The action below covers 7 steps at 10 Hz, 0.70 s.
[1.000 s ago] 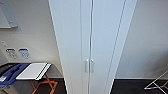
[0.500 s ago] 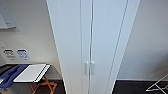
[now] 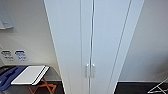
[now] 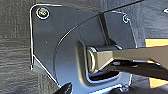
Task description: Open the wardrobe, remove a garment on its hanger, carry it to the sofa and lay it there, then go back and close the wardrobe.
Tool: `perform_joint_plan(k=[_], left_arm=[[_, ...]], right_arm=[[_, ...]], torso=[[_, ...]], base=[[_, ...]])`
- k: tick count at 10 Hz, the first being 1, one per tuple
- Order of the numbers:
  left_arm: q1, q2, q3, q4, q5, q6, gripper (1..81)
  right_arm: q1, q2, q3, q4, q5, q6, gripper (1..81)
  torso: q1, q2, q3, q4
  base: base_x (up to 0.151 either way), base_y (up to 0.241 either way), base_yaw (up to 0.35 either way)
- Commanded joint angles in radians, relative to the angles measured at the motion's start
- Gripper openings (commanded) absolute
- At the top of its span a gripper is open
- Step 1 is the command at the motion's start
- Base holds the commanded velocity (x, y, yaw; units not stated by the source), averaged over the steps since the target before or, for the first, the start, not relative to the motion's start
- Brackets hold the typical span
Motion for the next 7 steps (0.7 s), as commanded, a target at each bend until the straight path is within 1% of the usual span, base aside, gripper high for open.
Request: perform_joint_plan(k=[1,3,7], left_arm=[[-0.019,-0.011,0.008,0.013,0.051,0.002,81.1],[-0.019,-0.011,0.008,0.013,0.051,0.002,81.1],[-0.021,-0.008,0.008,0.013,0.051,0.002,81.1]], right_arm=[[0.027,-0.006,0.011,-0.003,-0.061,-0.001,81.1],[0.030,-0.004,-0.003,0.000,-0.061,-0.001,81.1],[0.031,0.017,-0.039,-0.001,-0.061,-0.003,81.1]], torso=[[0.000,0.000,0.000,0.000],[0.000,0.000,0.000,0.000],[0.001,0.000,0.000,0.000]], base=[[0.077,0.000,0.000],[0.072,0.000,0.000],[0.000,0.000,0.000]])
